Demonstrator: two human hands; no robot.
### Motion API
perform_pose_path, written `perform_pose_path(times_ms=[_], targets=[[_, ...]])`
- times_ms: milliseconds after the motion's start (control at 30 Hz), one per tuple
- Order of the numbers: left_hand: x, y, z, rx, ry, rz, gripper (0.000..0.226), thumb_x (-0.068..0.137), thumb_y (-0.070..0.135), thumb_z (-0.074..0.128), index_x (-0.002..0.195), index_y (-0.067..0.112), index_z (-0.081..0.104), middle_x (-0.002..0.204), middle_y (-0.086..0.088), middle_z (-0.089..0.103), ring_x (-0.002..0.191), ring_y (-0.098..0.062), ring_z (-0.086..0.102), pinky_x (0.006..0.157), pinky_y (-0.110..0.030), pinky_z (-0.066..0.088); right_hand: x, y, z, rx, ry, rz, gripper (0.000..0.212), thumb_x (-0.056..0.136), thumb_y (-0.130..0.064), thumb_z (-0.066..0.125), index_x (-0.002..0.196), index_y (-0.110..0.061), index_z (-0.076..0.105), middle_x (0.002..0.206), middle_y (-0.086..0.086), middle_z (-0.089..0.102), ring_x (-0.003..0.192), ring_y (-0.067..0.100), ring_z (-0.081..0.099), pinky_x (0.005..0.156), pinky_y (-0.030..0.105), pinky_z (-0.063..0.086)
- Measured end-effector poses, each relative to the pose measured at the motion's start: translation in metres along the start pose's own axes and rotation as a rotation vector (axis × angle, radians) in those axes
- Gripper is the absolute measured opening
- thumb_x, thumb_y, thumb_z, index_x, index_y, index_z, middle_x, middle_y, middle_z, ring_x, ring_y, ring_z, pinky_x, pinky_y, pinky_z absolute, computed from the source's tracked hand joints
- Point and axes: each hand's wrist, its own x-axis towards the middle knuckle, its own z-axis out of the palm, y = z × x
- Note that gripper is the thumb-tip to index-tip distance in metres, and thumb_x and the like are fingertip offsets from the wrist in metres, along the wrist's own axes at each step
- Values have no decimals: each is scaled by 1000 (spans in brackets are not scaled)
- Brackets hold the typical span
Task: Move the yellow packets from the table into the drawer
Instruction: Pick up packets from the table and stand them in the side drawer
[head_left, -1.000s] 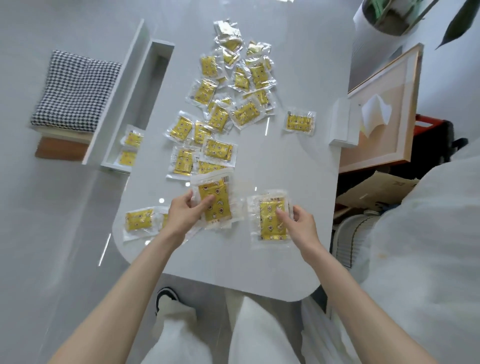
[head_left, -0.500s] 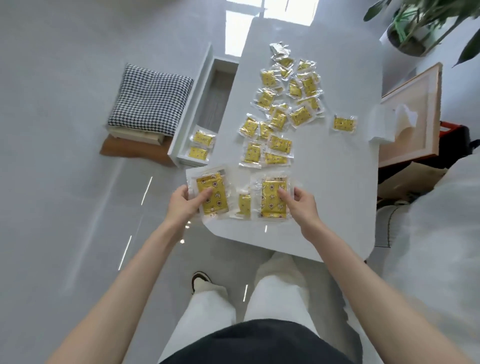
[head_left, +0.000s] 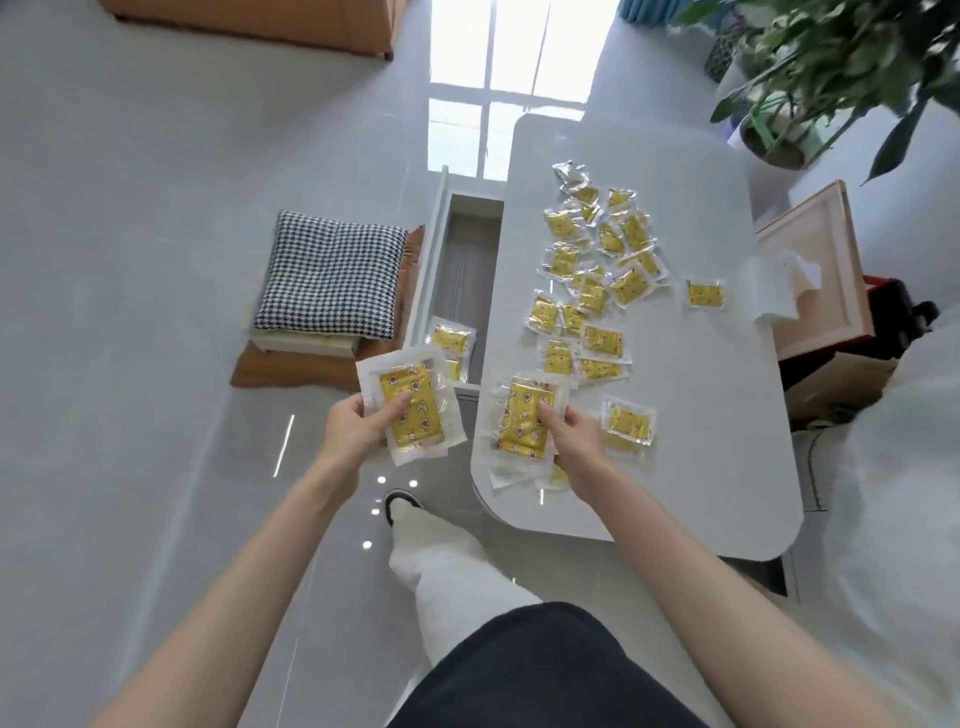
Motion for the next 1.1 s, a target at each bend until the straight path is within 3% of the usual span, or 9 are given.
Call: perform_pose_path(times_ms=[133, 300, 433, 600, 767, 900, 1000, 1100], targets=[[44, 24, -29, 64, -63, 22, 22, 83, 18, 70, 102, 8, 67, 91, -1, 71, 70, -4, 70, 53, -15, 53, 24, -19, 48, 59, 34, 31, 19, 94, -32, 59, 106, -18, 63, 112, 4, 67, 109, 22, 60, 92, 39, 45], [110, 61, -61, 243, -169, 51, 24, 80, 16, 74, 101, 6, 69, 94, -5, 73, 84, -14, 70, 60, -19, 57, 66, -49, 113, 144, 87, 64, 12, 96, -27, 56, 101, -17, 61, 98, 1, 67, 101, 24, 63, 89, 41, 47], [156, 97, -85, 333, -224, 21, 24, 78, 22, 76, 99, 11, 70, 94, -2, 74, 88, -15, 71, 72, -26, 57, 90, -78, 153, 236, 122, 122, 10, 96, -22, 57, 98, -14, 62, 103, 7, 68, 102, 27, 65, 97, 47, 49], [207, 131, -103, 391, -281, -19, 24, 78, 23, 75, 99, 11, 70, 96, -4, 74, 90, -19, 71, 82, -38, 57, 111, -105, 174, 337, 205, 164, 22, 96, -20, 57, 111, -4, 62, 102, 9, 68, 95, 25, 65, 89, 40, 53], [262, 159, -94, 450, -376, -75, 21, 80, 17, 73, 97, 7, 69, 95, -8, 73, 88, -22, 71, 77, -37, 58, 131, -107, 185, 431, 329, 224, 15, 95, -17, 59, 106, -8, 62, 97, 7, 67, 83, 20, 64, 63, 28, 50], [309, 179, -75, 588, -471, -66, 13, 81, 15, 72, 92, 9, 67, 85, -3, 72, 66, -6, 71, 54, -21, 56, 150, -101, 200, 494, 403, 337, 26, 92, -16, 63, 109, 3, 63, 103, 12, 69, 90, 27, 67, 80, 38, 56], [345, 187, -62, 698, -535, -88, 12, 82, 16, 71, 91, 11, 67, 90, -6, 72, 72, -11, 71, 59, -25, 59, 160, -103, 215, 552, 452, 395, 17, 93, -12, 61, 106, 0, 62, 91, 8, 66, 71, 16, 63, 62, 25, 56], [379, 195, -44, 820, -613, -88, 16, 81, 18, 72, 93, 9, 66, 89, -5, 72, 75, -13, 70, 58, -23, 58, 173, -99, 229, 652, 530, 450, 23, 93, -10, 60, 111, 4, 61, 84, 4, 66, 69, 15, 62, 60, 25, 55]])
